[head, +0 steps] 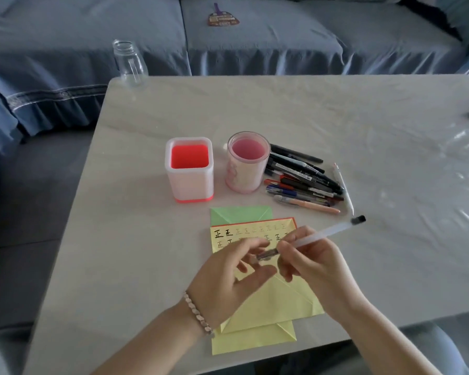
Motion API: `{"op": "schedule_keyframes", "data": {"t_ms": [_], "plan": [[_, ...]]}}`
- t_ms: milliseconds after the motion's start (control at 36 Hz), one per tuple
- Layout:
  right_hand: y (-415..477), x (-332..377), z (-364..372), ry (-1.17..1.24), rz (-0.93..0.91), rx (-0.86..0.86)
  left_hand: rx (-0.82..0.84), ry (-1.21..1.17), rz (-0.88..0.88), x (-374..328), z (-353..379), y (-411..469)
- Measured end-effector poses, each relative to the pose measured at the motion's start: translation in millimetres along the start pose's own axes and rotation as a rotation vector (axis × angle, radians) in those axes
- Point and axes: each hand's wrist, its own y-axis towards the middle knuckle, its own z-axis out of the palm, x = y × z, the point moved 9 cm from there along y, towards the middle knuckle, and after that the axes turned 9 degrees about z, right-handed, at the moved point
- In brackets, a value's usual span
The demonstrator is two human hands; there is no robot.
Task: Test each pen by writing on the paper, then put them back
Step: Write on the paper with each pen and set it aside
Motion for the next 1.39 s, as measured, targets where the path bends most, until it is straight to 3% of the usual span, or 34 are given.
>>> {"op": "schedule_keyframes", "data": {"t_ms": [167, 333, 500, 750, 1083, 1139, 1250, 1333, 1389], "plan": [[-1, -3, 11, -0.166, -0.064, -0.093, 0.041, -0.039, -0.010, -10, 3, -2], [2, -12, 13, -0.267, -0.055, -0.174, 0.245, 0.005, -0.143, 4, 16, -11], [2, -15, 24, -0.190, -0.010, -0.095, 0.251, -0.126, -0.140, -2, 14, -17], [-8, -18, 33, -0.023, -0.093, 0.025, 0.291, -0.190, -0.134, -5, 13, -24], [-12, -19, 31, -0.053, -0.169, 0.065, 0.341, -0.237, -0.132, 0, 22, -28], [-12, -16, 28, -0.078, -0.188, 0.013, 0.315, -0.217, -0.166, 3, 20, -29], [-8, -7, -3, -0.015, -0.196, -0.263, 0.252, -0.001, -0.293, 28, 5, -29], [-3, -7, -22, -0.016, -0.142, -0.414, 0.082, 0.214, -0.403, 52, -25, -31], [0, -12, -25, -0.020, -0.095, -0.426, -0.015, 0.363, -0.403, 58, -38, -34]]}}
